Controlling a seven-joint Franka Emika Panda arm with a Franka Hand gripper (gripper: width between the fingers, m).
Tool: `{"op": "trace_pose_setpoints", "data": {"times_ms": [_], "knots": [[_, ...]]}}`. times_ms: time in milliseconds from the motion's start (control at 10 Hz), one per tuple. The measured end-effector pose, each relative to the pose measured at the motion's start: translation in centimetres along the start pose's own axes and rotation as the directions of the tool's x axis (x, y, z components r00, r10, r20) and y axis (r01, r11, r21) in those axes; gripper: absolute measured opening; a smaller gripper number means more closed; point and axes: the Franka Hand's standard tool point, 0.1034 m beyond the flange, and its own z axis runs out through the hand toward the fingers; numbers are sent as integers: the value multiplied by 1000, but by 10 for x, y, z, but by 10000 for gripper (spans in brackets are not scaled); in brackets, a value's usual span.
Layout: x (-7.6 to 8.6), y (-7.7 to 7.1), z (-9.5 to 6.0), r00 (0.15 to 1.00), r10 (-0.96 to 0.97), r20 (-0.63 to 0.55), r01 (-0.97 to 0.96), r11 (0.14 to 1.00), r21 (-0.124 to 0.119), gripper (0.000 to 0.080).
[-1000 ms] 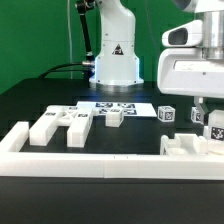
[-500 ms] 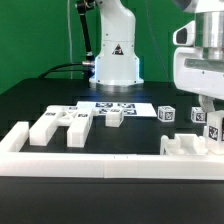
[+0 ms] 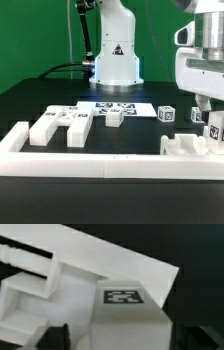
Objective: Assemble chair
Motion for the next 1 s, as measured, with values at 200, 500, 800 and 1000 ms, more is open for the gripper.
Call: {"op": "trace_pose_setpoints", "data": {"times_ms": [200,500,800,1000], "knots": [[-4,0,1,985,-171,1,171,985,-2,616],[-13,-3,0,899,-438,3,438,899,5,648],[-16,-2,1,724,-690,4,690,724,7,649],[-16,-2,1,606,-795,2,795,606,7,649]]}}
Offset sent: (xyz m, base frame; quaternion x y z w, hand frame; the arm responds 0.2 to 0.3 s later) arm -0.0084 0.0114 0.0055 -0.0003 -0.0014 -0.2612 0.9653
